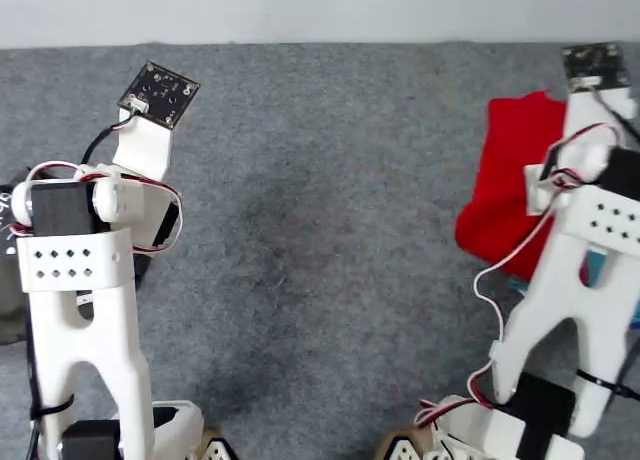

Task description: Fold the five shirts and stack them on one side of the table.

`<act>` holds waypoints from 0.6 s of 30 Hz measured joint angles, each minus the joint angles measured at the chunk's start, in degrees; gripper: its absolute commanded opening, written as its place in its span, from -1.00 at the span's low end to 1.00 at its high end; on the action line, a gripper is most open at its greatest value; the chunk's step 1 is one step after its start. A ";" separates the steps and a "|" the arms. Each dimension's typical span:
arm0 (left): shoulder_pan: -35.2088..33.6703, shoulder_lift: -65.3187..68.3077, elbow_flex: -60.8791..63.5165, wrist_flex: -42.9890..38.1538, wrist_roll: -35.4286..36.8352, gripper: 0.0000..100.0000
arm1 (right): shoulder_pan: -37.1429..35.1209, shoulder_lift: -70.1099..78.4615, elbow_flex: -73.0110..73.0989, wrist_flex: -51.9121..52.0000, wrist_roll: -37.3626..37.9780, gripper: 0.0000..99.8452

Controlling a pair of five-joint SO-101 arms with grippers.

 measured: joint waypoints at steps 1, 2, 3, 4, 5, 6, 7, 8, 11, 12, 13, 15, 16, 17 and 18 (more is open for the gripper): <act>0.00 0.00 0.00 0.00 0.00 -0.97 | 0.53 0.00 0.00 -0.53 0.35 -0.98; 0.00 0.00 0.00 0.00 0.00 -0.97 | 1.14 0.00 0.00 -1.05 0.62 -0.98; 0.00 0.00 0.00 0.00 0.00 -0.97 | 1.67 0.18 0.00 -1.49 0.79 -0.98; 0.00 0.00 0.00 0.00 0.00 -0.97 | 2.29 0.53 0.00 -1.85 0.79 -0.98; 0.00 0.00 0.00 0.00 0.00 -0.97 | 2.90 0.97 0.00 -2.20 0.79 -0.98; 0.00 0.00 0.00 0.00 0.00 -0.97 | 3.60 1.41 0.00 -2.64 0.79 -0.98; 0.00 0.00 0.00 0.00 0.00 -0.97 | 4.31 1.76 0.00 -2.99 0.79 -0.98; 0.00 0.00 0.00 0.00 0.00 -0.97 | 5.10 2.02 0.00 -3.34 0.79 -0.98; 0.00 0.00 0.00 0.00 0.00 -0.97 | 6.86 2.02 0.00 -4.31 0.79 -0.98; 0.00 0.00 0.00 0.00 0.00 -0.97 | 7.30 2.02 0.00 -4.40 0.79 -0.98; 0.00 0.00 0.00 0.00 0.00 -0.97 | 7.56 2.02 0.00 -4.40 0.79 -0.98; 0.00 0.00 0.00 0.00 0.00 -0.97 | 7.56 2.02 0.00 -4.22 0.79 -0.98; 0.00 0.00 0.00 0.00 0.00 -0.97 | 7.56 2.02 0.00 -3.60 0.79 -0.98; 0.00 0.00 0.00 0.00 0.00 -0.97 | 7.56 2.02 0.00 -2.99 0.79 -0.98; 0.00 0.00 0.00 0.00 0.00 -0.97 | 7.56 2.02 -0.26 -2.20 0.79 -0.98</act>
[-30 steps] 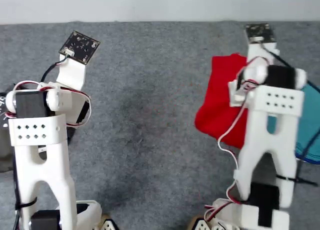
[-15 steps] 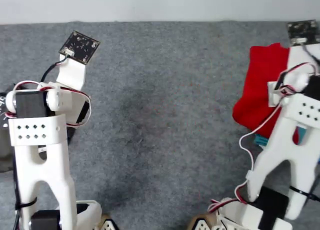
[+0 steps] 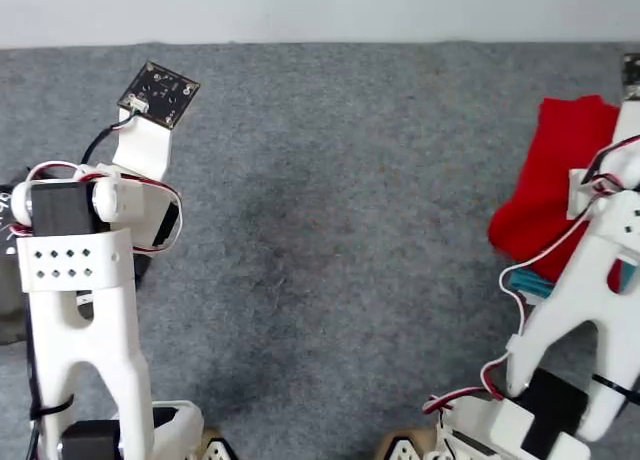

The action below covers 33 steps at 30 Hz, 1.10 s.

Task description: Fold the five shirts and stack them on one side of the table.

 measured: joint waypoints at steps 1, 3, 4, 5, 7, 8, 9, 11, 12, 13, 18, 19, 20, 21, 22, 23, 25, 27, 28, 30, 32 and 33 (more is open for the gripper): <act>0.00 0.00 0.00 0.00 0.00 -0.97 | 0.00 -0.09 -0.62 0.62 0.00 -0.98; 0.00 0.00 0.00 0.00 0.00 -0.97 | 0.00 -0.18 -2.20 2.11 0.00 -0.98; 0.00 0.00 0.00 0.00 0.00 -0.97 | 0.00 -0.18 -3.08 2.73 0.00 -0.98; 0.00 0.00 0.00 0.00 0.00 -0.97 | 0.26 -0.18 -3.60 3.34 0.09 -0.98; 0.00 0.00 0.00 0.00 0.00 -0.97 | 1.05 -0.18 -4.04 3.69 1.41 -0.98; 0.00 0.00 0.00 0.00 0.00 -0.97 | 1.49 -0.18 -4.04 3.69 2.29 -0.98; 0.00 0.00 0.00 0.00 0.00 -0.97 | 1.85 -0.18 -4.04 3.69 3.16 -0.98; 0.00 0.00 0.00 0.00 0.00 -0.97 | 2.64 -0.18 -4.04 3.16 4.48 -0.98; 0.00 0.00 0.00 0.00 0.00 -0.97 | 3.08 -0.18 -4.04 2.46 5.01 -0.98; 0.00 0.00 0.00 0.00 0.00 -0.97 | 3.52 -0.18 -4.04 1.58 5.19 -0.98; 0.00 0.00 0.00 0.00 0.00 -0.97 | 6.51 4.48 -4.13 -3.52 6.42 -0.97; 0.00 0.00 0.00 0.00 0.00 -0.97 | 7.03 6.15 -4.13 -4.48 7.21 -0.96; 0.00 0.00 0.00 0.00 0.00 -0.97 | 7.47 7.82 -4.13 -5.54 8.00 -0.92; 0.00 0.00 0.00 0.00 0.00 -0.97 | 7.74 9.58 -4.13 -6.51 8.79 -0.86; 0.00 0.00 0.00 0.00 0.00 -0.97 | 8.00 11.25 -4.13 -7.30 9.49 -0.77; 0.00 0.00 0.00 0.00 0.00 -0.97 | 8.26 12.92 -4.13 -7.91 10.02 -0.67; 0.00 0.00 0.00 0.00 0.00 -0.97 | 8.88 15.65 -4.13 -8.70 10.37 -0.46; 0.00 0.00 0.18 0.00 0.00 -0.97 | 9.67 17.41 -4.13 -8.79 10.46 -0.37; 0.00 0.00 0.79 0.00 0.00 -0.97 | 10.02 17.76 -4.57 -8.79 10.46 -0.37; 0.00 0.00 1.85 0.00 0.00 -0.97 | 10.81 17.93 -6.77 -8.79 10.46 -0.37; 0.00 0.00 2.11 0.00 0.00 -0.97 | 11.34 17.93 -9.76 -8.35 10.46 -0.37; 0.00 0.00 2.11 0.00 0.00 -0.97 | 11.43 17.93 -11.08 -7.56 10.46 -0.37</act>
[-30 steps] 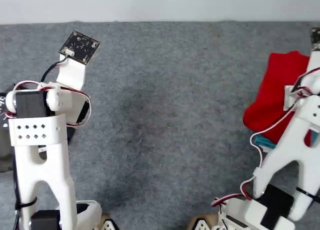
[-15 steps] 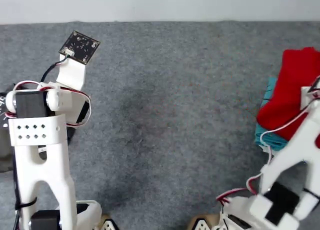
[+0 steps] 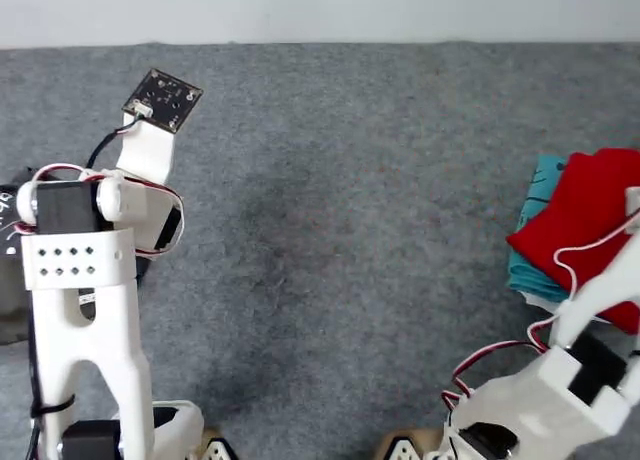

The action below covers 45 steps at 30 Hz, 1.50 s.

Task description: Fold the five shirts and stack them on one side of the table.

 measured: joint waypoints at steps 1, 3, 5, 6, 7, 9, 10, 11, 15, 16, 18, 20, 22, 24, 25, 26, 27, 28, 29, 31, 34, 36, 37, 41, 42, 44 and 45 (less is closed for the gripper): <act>0.00 0.00 0.00 0.00 0.00 -0.97 | 0.00 -0.35 -1.05 1.05 0.00 -0.38; 0.00 0.00 0.00 0.00 0.00 -0.97 | 0.00 -1.93 -2.37 3.60 0.00 -0.48; 0.00 0.00 0.00 0.00 0.00 -0.97 | -0.53 -3.43 -2.90 6.07 0.00 -0.66; 0.00 0.00 0.00 0.00 0.00 -0.97 | -0.97 -3.87 -2.99 7.03 0.00 -0.78; 0.00 0.00 0.00 0.00 0.00 -0.97 | -1.58 -3.87 -2.99 7.74 0.00 -0.89; 0.00 0.00 0.00 0.00 0.00 -0.97 | -2.29 -3.78 -2.99 8.26 0.09 -0.98; 0.00 0.00 0.00 0.00 0.00 -0.97 | -2.64 -3.34 -2.99 8.35 0.09 -0.93; 0.00 0.00 0.00 0.00 0.00 -0.97 | -2.99 -2.55 -2.99 8.35 0.09 -0.92; 0.00 0.00 0.00 0.00 0.00 -0.97 | -6.51 2.81 -2.55 8.88 -2.37 -0.98; 0.00 0.00 0.00 0.00 0.00 -0.97 | -7.65 4.31 -2.55 8.88 -3.52 -0.98; 0.00 0.00 0.00 0.00 0.00 -0.97 | -9.49 7.47 -2.55 8.88 -5.89 -0.98; 0.00 0.00 0.00 0.00 0.00 -0.97 | -11.52 10.73 -2.37 10.55 -8.35 -0.98; 0.00 0.00 0.00 0.00 0.00 -0.97 | -13.71 13.80 -2.29 13.10 -10.11 -0.98; 0.00 0.00 0.00 0.00 0.00 -0.97 | -16.18 15.65 -2.29 16.00 -11.08 -0.98; 0.00 0.00 0.00 0.00 0.00 -0.97 | -17.23 16.18 -2.29 16.88 -11.43 -0.98; 0.00 0.00 0.00 0.00 0.00 -0.97 | -17.85 16.53 -2.29 17.41 -11.78 -0.98; 0.00 0.00 0.00 0.00 0.00 -0.97 | -18.11 16.53 -2.29 17.67 -12.04 -0.98; 0.00 0.00 0.00 0.00 0.00 -0.97 | -18.20 16.53 -2.37 17.93 -12.04 -0.98; 0.00 0.00 0.00 0.00 0.00 -0.97 | -18.11 16.53 -2.37 18.11 -12.04 -0.98; 0.00 0.00 0.00 0.00 0.00 -0.97 | -18.02 16.53 -3.60 18.55 -12.04 -0.98; 0.00 0.00 0.00 0.00 0.00 -0.97 | -17.05 14.24 -7.38 16.53 -12.04 -0.98; 0.00 0.00 0.00 0.00 0.00 -0.97 | -15.38 13.10 -9.14 12.75 -12.04 -0.98; 0.00 0.00 0.00 0.00 0.00 -0.97 | -14.51 13.01 -9.41 10.37 -12.04 -0.98; 0.00 0.00 0.00 0.00 0.00 -0.97 | -11.34 14.86 -9.41 -0.62 -12.04 -0.98; 0.00 0.00 0.00 0.00 0.00 -0.97 | -10.64 16.35 -9.41 -3.60 -12.04 -0.98; 0.00 0.00 0.00 0.00 0.00 -0.97 | -9.23 20.66 -9.41 -8.79 -10.64 -0.98; 0.00 0.00 0.00 0.00 0.00 -0.97 | -8.62 22.86 -9.41 -11.16 -9.49 -0.98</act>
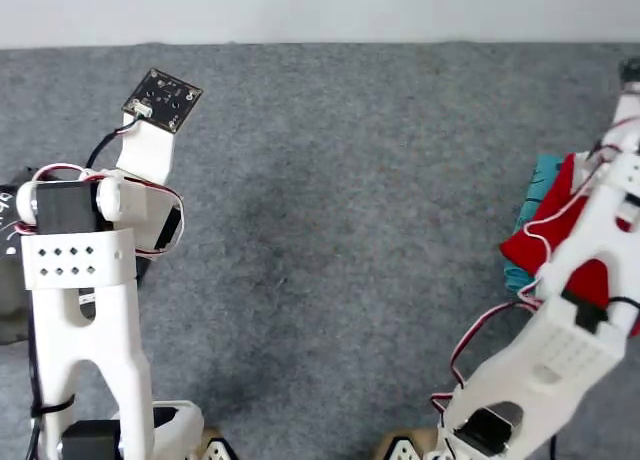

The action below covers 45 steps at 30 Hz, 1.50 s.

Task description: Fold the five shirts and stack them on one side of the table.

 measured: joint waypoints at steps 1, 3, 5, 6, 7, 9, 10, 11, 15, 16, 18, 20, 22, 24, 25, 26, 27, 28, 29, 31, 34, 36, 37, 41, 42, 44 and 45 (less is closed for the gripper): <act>0.00 -0.26 0.00 0.00 0.00 -0.97 | 0.62 2.02 0.00 -1.85 1.23 -0.98; 0.00 -1.49 0.00 0.00 0.00 -0.97 | 1.32 3.69 0.00 -3.25 3.16 -0.98; 0.00 -3.08 0.00 0.00 0.00 -0.97 | 1.58 3.43 -0.09 -2.29 4.04 -0.98; 0.00 -3.96 0.00 0.00 0.00 -0.97 | 1.67 2.90 -0.35 -0.70 4.22 -0.98; 0.00 -4.75 0.00 0.00 0.00 -0.97 | 1.76 2.11 -0.44 1.41 4.31 -0.98; 0.00 -6.24 0.00 0.00 0.00 -0.97 | 1.76 -0.79 -0.62 6.15 4.48 -0.98; 0.00 -6.86 0.00 0.00 0.00 -0.97 | 1.49 -2.90 -0.62 8.62 4.48 -0.98; 0.00 -7.38 0.00 0.00 0.00 -0.97 | 1.05 -5.27 -0.70 11.16 4.48 -0.98; -0.79 -8.35 0.00 0.00 0.00 -0.97 | -2.37 -13.54 -0.70 21.80 4.57 -0.98; -1.93 -8.35 0.09 0.00 0.00 -0.97 | -3.16 -15.12 -0.70 24.70 4.57 -0.98; -5.36 -8.35 1.14 0.00 0.00 -0.97 | -4.48 -17.58 -0.70 30.07 4.66 -0.98; -9.41 -8.35 3.16 0.00 0.00 -0.91 | -5.54 -19.43 -0.70 35.08 4.66 -0.98; -14.07 -8.35 5.80 0.00 0.00 -0.75 | -6.07 -21.36 -0.53 36.31 4.66 -0.98; -18.20 -8.35 8.97 0.00 -1.05 -0.61 | -6.07 -23.47 1.14 36.40 4.66 -0.98; -20.22 -8.35 10.90 0.00 -2.73 -0.59 | -6.07 -24.53 2.55 36.40 4.66 -0.98; -22.15 -8.35 13.10 -0.09 -4.04 -0.59 | -6.07 -25.76 4.40 36.40 4.66 -0.98; -23.47 -8.35 15.47 -1.05 -4.92 -0.59 | -6.07 -27.08 6.24 36.40 4.66 -0.98; -24.62 -8.35 17.93 -2.37 -5.89 -0.59 | -6.07 -28.57 8.35 36.40 4.66 -0.98; -25.41 -8.35 20.31 -4.04 -6.86 -0.59 | -6.07 -30.07 10.55 36.40 4.66 -0.98; -26.02 -8.35 24.97 -7.74 -8.70 -0.59 | -6.07 -33.49 15.56 36.40 4.66 -0.98; -25.76 -8.35 31.03 -14.33 -10.55 -0.58 | -6.07 -39.30 24.44 36.40 4.57 -0.98; -24.70 -8.35 34.11 -18.11 -11.34 -0.58 | -6.07 -43.43 30.59 36.40 4.57 -0.98; -24.26 -8.35 35.34 -19.52 -11.96 -0.58 | -6.07 -45.45 33.49 36.40 4.57 -0.98; -22.51 -5.71 36.13 -23.03 -12.66 -0.58 | -6.07 -53.45 43.34 36.40 4.57 -0.98; -22.51 -3.96 35.87 -23.38 -12.66 -0.58 | -6.07 -55.21 45.19 36.40 4.57 -0.98; -22.24 0.35 33.41 -23.56 -12.84 -0.58 | -6.07 -58.55 48.18 36.40 4.57 -0.98; -22.15 2.64 31.74 -23.56 -12.84 -0.58 | -6.07 -59.96 49.32 36.40 4.57 -0.98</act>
